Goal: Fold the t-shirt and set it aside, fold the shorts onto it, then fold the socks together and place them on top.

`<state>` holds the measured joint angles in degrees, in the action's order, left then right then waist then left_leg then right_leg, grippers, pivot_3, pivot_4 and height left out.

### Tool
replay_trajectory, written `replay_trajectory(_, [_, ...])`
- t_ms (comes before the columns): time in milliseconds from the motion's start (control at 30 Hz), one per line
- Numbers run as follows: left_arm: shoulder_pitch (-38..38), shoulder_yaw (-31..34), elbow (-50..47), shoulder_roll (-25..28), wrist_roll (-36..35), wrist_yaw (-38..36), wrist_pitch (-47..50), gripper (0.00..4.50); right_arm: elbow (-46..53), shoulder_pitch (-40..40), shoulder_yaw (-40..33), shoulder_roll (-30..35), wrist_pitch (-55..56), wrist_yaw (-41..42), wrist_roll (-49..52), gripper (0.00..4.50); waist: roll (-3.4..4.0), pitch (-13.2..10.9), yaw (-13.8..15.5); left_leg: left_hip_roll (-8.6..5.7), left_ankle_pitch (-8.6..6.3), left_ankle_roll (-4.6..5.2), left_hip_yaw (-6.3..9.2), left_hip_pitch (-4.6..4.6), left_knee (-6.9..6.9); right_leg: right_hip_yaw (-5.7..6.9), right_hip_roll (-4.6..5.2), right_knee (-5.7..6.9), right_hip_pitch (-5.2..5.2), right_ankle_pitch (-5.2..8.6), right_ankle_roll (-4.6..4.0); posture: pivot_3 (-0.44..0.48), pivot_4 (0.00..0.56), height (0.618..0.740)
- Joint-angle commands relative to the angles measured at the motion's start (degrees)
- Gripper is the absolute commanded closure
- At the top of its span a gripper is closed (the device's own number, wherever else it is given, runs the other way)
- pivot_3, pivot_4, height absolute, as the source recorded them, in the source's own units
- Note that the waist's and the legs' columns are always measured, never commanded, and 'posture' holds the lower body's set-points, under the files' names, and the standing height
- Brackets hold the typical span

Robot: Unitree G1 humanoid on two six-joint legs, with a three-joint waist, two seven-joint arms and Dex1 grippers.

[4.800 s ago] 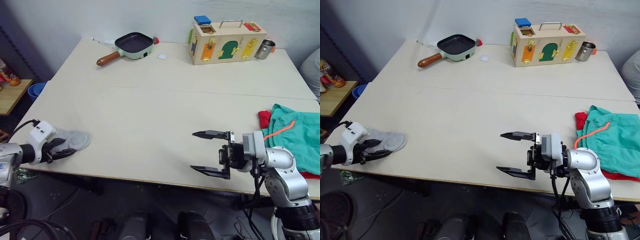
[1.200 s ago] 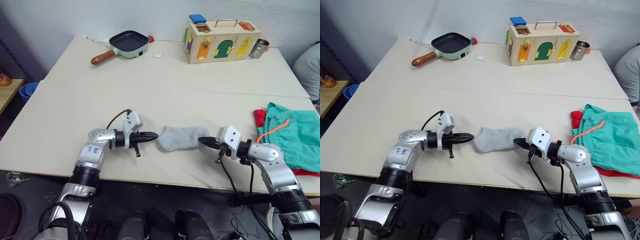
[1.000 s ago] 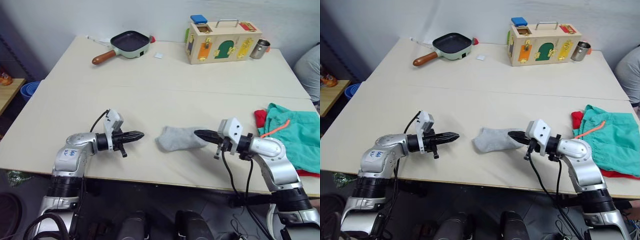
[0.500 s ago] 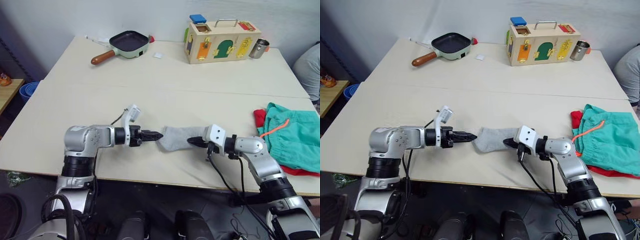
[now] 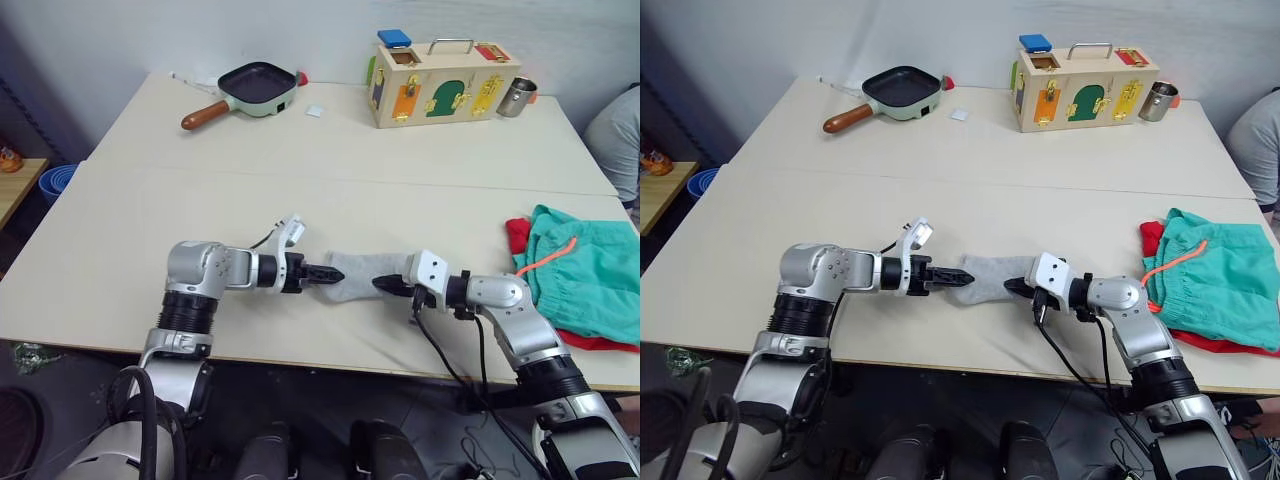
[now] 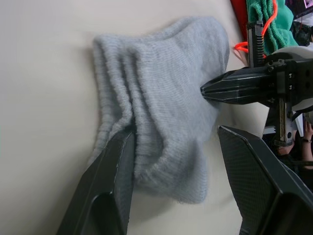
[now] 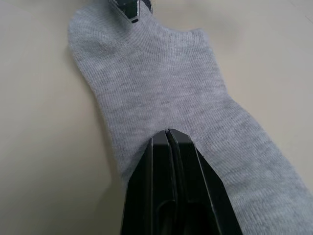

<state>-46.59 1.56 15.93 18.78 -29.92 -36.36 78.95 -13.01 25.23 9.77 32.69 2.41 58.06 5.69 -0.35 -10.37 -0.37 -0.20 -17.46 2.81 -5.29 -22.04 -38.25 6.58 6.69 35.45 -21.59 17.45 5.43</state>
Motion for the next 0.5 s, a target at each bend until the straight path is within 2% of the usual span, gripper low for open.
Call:
replay_trajectory(33, [-0.08,1.59,-2.32,3.57,-1.32,-1.09,1.26,1.74,1.49,-1.16,-0.15,0.24,-0.54,0.05,-0.01,4.50,0.00,0.00,0.01,0.02,0.00,-0.04,0.01,0.01,0.01,0.00,-0.02,0.01,-0.01,0.01,-0.02,0.000,0.150,0.740])
replay_trajectory(200, [-1.08,1.14,-1.07,5.76,-0.69,-0.93,0.19,1.74,2.02,-1.54,-0.22,0.18,-1.20,0.04,0.09,4.50,0.00,0.00,0.28,0.01,0.00,-0.05,0.01,0.02,0.00,-0.02,0.00,0.03,-0.01,0.02,-0.04,0.000,0.150,0.740])
replay_trajectory(500, [-1.90,0.34,1.59,0.19,-1.66,-0.75,0.68,1.74,2.14,-1.06,0.04,-0.13,-1.86,0.22,0.05,4.50,0.00,0.00,0.26,0.00,0.00,-0.05,0.00,0.02,0.01,-0.03,0.00,0.03,-0.01,0.02,-0.04,0.000,0.150,0.740])
